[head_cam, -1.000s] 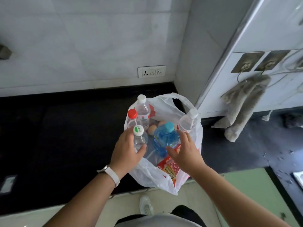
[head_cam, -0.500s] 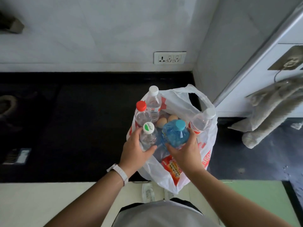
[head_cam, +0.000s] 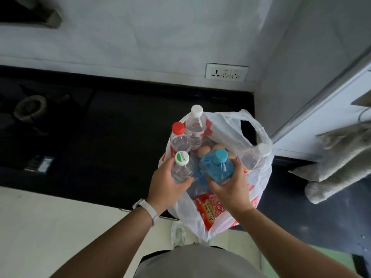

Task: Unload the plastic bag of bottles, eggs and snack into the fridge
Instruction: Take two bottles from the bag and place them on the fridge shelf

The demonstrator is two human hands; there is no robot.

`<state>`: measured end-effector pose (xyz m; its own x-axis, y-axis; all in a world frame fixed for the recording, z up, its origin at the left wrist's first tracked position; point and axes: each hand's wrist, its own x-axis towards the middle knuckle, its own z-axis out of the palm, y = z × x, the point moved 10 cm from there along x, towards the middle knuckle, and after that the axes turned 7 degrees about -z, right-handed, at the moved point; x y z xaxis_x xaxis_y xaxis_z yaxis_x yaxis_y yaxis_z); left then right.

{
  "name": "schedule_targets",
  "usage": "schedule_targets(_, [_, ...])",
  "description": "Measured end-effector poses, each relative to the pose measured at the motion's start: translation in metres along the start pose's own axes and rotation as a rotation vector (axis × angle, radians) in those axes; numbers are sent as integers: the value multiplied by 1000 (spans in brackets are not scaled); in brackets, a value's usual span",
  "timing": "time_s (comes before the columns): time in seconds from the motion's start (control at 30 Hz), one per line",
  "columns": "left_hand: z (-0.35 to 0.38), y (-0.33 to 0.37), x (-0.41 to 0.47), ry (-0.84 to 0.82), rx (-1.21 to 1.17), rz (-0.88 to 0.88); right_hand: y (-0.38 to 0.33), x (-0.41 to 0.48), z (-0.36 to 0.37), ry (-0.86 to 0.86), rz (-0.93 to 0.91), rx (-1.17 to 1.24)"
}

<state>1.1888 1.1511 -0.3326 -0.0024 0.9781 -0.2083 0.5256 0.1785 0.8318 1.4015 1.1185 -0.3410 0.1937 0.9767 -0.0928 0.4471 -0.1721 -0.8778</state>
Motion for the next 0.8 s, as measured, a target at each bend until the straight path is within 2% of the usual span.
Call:
schedule_targets(0.2, [-19, 13, -18, 116, -55, -5, -13, -7, -9, -76, -79, 6])
schedule_targets(0.5, [-53, 35, -43, 266, -158, -43, -62, -7, -27, -139, -241, 152])
schedule_targets(0.8, [-114, 40, -87, 467, -57, -46, -119, -14, 7, -302, -377, 231])
